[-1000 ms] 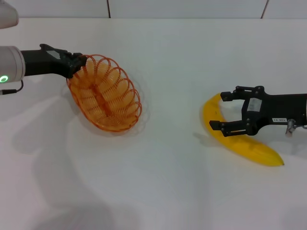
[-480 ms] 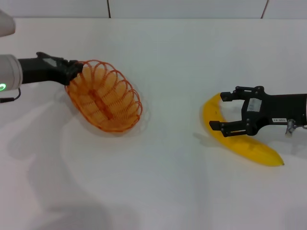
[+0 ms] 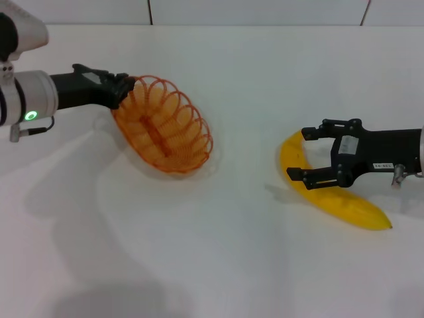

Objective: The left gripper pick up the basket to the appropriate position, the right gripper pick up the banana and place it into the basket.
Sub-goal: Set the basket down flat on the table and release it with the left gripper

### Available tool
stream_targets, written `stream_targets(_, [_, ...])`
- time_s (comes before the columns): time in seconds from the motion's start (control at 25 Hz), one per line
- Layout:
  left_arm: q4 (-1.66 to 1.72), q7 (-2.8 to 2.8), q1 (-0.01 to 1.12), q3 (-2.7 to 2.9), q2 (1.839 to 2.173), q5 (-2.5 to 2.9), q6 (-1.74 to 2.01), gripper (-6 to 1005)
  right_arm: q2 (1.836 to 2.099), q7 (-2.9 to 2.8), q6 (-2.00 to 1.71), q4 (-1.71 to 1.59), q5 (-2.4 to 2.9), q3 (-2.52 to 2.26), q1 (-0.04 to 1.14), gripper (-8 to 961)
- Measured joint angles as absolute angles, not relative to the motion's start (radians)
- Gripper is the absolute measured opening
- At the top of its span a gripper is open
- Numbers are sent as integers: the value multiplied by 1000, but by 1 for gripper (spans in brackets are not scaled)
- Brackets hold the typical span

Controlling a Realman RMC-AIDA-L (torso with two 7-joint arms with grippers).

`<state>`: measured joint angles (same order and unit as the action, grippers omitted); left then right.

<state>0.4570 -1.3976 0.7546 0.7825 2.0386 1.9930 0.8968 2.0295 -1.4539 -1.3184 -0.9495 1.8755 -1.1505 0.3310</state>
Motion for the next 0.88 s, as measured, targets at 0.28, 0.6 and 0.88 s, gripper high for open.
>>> stream_targets(0.28, [399,-1317,767,782,2039,1876,824,104,2029,-1454,-1319,-949,1879,-1151,343,894])
stream_targets(0.6, [325,-1293,749,782,2048,1801,805,96,2029,-1454,-1314,-939,1879,-1166,344,894])
stream_targets(0.88, [271,-1247,726,782,2052,1716,788,93,2029,-1454,-1312,-929,1880,-1166,340,894])
